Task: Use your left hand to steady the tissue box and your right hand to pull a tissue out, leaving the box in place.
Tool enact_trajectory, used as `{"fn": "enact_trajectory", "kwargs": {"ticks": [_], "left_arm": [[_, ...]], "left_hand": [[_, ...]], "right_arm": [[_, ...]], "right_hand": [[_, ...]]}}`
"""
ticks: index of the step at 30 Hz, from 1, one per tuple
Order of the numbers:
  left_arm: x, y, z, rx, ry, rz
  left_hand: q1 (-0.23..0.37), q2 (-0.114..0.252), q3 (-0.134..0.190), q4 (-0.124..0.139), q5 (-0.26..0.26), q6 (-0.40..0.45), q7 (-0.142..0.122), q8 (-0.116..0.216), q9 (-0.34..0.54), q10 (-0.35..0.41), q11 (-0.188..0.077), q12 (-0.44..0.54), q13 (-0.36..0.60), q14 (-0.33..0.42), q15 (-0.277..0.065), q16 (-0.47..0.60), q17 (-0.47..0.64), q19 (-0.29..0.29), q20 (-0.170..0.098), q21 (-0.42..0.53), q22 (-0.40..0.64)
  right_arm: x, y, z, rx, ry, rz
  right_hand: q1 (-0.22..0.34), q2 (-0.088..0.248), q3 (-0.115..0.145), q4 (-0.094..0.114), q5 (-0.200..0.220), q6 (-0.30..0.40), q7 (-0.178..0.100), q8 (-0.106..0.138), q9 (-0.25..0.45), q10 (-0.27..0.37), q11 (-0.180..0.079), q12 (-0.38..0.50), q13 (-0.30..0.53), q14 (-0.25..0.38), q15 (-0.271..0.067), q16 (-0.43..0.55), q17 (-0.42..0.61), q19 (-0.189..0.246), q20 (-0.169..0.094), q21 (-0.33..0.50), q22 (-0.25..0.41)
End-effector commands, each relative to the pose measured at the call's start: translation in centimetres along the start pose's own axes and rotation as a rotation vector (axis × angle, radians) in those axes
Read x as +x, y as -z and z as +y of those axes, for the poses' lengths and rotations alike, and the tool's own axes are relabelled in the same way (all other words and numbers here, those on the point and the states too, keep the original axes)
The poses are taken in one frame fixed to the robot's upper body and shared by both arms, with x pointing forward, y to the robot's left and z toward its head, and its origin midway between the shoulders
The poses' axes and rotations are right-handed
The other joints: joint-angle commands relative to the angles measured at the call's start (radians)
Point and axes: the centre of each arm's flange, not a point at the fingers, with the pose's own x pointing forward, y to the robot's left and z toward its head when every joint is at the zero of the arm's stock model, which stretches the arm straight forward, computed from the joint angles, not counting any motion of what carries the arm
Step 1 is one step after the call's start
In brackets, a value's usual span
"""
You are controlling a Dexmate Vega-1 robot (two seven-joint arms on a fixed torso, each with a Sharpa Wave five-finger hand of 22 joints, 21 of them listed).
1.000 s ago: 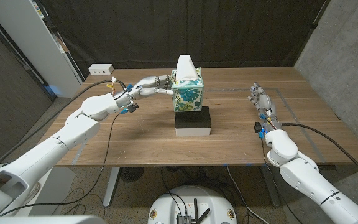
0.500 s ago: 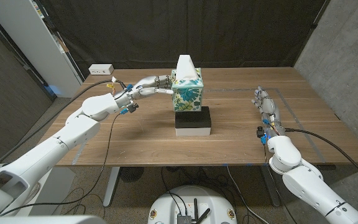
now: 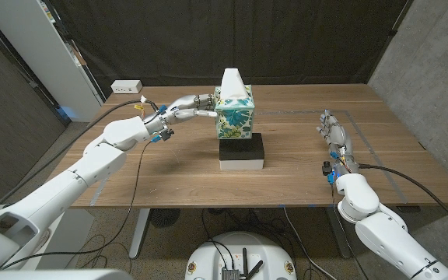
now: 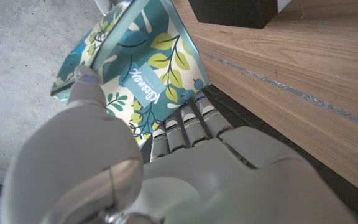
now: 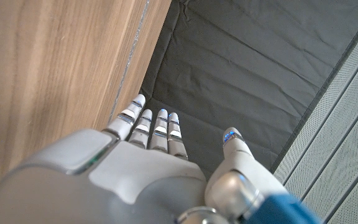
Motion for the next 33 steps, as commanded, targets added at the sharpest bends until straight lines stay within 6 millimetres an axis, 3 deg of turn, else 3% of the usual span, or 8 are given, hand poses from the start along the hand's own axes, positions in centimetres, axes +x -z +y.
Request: {"fn": "enact_trajectory", "kwargs": {"ticks": [1,8,15,22,25,33], "left_arm": [[0.4,0.2,0.0,-0.009,0.007,-0.005],[0.6,0.4,0.0,-0.013,0.013,-0.003],[0.7,0.5,0.0,-0.017,0.016,0.000],[0.9,0.5,0.0,-0.018,0.022,0.000],[1.0,0.5,0.0,-0.018,0.024,0.001],[1.2,0.5,0.0,-0.020,0.023,0.001]], "left_hand": [[0.000,0.009,0.015,0.004,0.005,0.030,0.018,0.064,0.015,0.006,0.001,-0.002,0.005,0.000,-0.040,-0.006,-0.001,0.003,0.004,-0.004,0.002],[-0.002,0.007,0.018,0.003,0.005,0.033,0.014,0.065,0.015,0.009,-0.003,-0.002,0.006,0.002,-0.043,-0.006,-0.001,0.005,0.001,-0.004,0.002],[-0.005,0.008,0.022,0.003,0.005,0.029,0.017,0.064,0.015,0.006,-0.001,-0.004,0.007,0.000,-0.041,-0.007,-0.001,0.003,0.005,-0.005,0.002],[-0.007,0.007,0.026,0.003,0.005,0.028,0.017,0.064,0.015,0.005,0.001,-0.004,0.008,-0.001,-0.041,-0.007,-0.001,0.003,0.005,-0.005,0.003],[-0.009,0.007,0.028,0.003,0.005,0.028,0.017,0.063,0.015,0.004,0.000,-0.005,0.008,-0.001,-0.040,-0.007,-0.001,0.002,0.005,-0.005,0.003],[-0.011,0.006,0.032,0.002,0.005,0.027,0.017,0.063,0.014,0.004,0.003,-0.005,0.008,-0.001,-0.040,-0.007,-0.001,0.001,0.006,-0.006,0.003]], "right_arm": [[0.0,-0.4,0.2,0.032,-0.021,-0.006],[0.1,-1.5,0.5,0.091,-0.029,-0.003],[0.1,-2.8,0.8,0.132,-0.032,-0.002],[0.3,-4.3,1.0,0.152,-0.040,-0.019],[0.2,-4.9,1.3,0.159,-0.019,-0.032],[0.3,-6.6,1.9,0.160,-0.012,-0.054]], "right_hand": [[-0.005,0.013,0.006,0.006,-0.002,0.011,-0.007,0.007,0.003,0.007,-0.006,0.001,0.001,0.004,-0.001,-0.003,0.005,-0.001,-0.007,-0.005,0.003],[-0.014,0.028,0.011,0.020,0.000,0.012,-0.015,0.007,0.003,0.008,-0.007,0.001,0.001,0.001,-0.007,-0.002,0.010,-0.002,-0.015,-0.004,0.004],[-0.022,0.030,0.013,0.031,0.000,0.016,-0.013,0.008,0.004,0.013,-0.007,0.003,0.001,0.001,-0.005,0.001,0.014,0.000,0.008,-0.003,0.004],[-0.020,0.032,0.017,0.031,0.001,0.020,-0.011,0.010,0.004,0.014,-0.004,0.003,0.001,0.002,-0.003,0.001,0.015,0.002,0.006,-0.002,0.004],[-0.009,0.036,0.029,0.027,0.003,0.027,-0.004,0.012,0.004,0.024,0.001,0.006,0.001,0.012,0.007,0.005,0.014,0.014,0.018,0.003,0.004],[0.017,0.037,0.052,0.015,0.010,0.046,0.005,0.017,0.004,0.048,0.015,0.012,0.002,0.031,0.020,0.013,0.015,0.035,0.018,0.008,0.005]]}}
